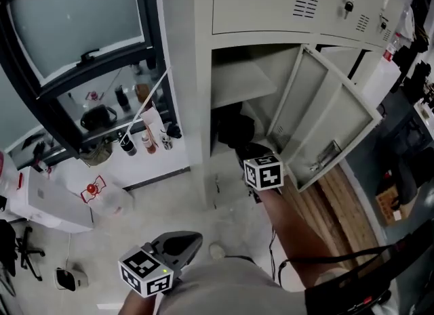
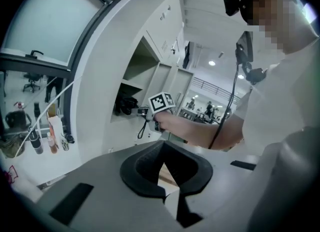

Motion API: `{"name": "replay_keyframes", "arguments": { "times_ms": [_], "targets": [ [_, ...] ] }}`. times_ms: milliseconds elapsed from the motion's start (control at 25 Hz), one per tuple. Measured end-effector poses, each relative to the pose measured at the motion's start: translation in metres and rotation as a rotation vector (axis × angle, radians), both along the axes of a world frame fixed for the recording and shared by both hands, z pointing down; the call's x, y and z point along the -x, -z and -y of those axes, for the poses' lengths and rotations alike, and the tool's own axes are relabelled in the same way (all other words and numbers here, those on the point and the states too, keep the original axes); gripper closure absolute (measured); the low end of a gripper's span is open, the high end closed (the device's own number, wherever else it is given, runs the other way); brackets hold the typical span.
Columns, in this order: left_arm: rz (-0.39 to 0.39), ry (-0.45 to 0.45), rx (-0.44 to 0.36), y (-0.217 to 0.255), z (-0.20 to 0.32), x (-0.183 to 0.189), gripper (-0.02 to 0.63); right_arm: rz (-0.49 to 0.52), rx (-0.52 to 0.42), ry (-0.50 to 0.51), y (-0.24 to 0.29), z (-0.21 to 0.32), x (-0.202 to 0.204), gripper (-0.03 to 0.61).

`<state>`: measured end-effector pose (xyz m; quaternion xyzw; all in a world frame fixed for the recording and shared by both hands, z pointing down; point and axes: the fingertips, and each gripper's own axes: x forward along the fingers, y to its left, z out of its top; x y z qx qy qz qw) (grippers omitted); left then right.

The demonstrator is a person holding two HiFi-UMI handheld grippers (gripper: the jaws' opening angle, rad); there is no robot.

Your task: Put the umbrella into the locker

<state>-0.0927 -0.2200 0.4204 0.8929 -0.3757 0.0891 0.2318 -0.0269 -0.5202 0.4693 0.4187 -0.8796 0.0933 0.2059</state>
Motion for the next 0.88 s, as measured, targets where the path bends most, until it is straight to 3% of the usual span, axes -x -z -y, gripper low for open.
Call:
{"name": "replay_keyframes", "arguments": {
  "times_ms": [480, 880],
  "targets": [
    [0.037, 0.139, 0.012, 0.002, 0.062, 0.022, 0.604, -0.036, 0.018, 0.024, -0.025, 0.108, 0.039, 0.42],
    [0.037, 0.203, 0.025, -0.003, 0.074, 0.031, 0.604, -0.084, 0.082, 0.007, -0.052, 0.144, 0.051, 0.42]
  ]
}}
